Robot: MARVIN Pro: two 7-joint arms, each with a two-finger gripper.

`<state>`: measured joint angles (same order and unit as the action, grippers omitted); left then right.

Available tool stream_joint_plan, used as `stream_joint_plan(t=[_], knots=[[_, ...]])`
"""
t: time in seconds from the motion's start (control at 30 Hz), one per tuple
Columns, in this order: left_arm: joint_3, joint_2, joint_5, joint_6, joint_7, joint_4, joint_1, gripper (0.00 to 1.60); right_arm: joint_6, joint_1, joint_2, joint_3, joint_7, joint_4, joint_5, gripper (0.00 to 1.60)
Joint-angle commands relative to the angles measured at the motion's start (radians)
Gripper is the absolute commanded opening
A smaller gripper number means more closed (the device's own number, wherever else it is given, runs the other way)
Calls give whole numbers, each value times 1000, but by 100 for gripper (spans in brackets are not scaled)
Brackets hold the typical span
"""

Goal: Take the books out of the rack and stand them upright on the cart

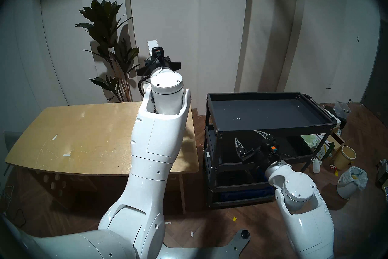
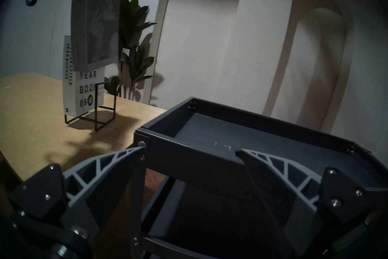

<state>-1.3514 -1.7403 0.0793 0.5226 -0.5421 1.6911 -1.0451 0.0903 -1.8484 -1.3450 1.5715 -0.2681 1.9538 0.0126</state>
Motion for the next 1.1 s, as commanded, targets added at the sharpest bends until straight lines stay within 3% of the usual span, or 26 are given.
stream_joint_plan(t=[0.0,0.27,0.43,0.67,1.07], knots=[[53,-34,9,74,-2,128,12,0,-44,108,-24,-67,-10,1,7,160],[103,-66,-6,204,-3,172,0,0,-83,178,-71,-124,-21,-10,-15,160],[139,-89,-1,245,-11,156,12,0,-96,207,-108,-165,-21,-27,-36,160],[182,-114,19,222,-36,90,41,0,-106,223,-149,-208,-14,-43,-59,160],[233,-165,33,185,-102,33,64,0,-165,285,-221,-223,50,-122,-93,160]])
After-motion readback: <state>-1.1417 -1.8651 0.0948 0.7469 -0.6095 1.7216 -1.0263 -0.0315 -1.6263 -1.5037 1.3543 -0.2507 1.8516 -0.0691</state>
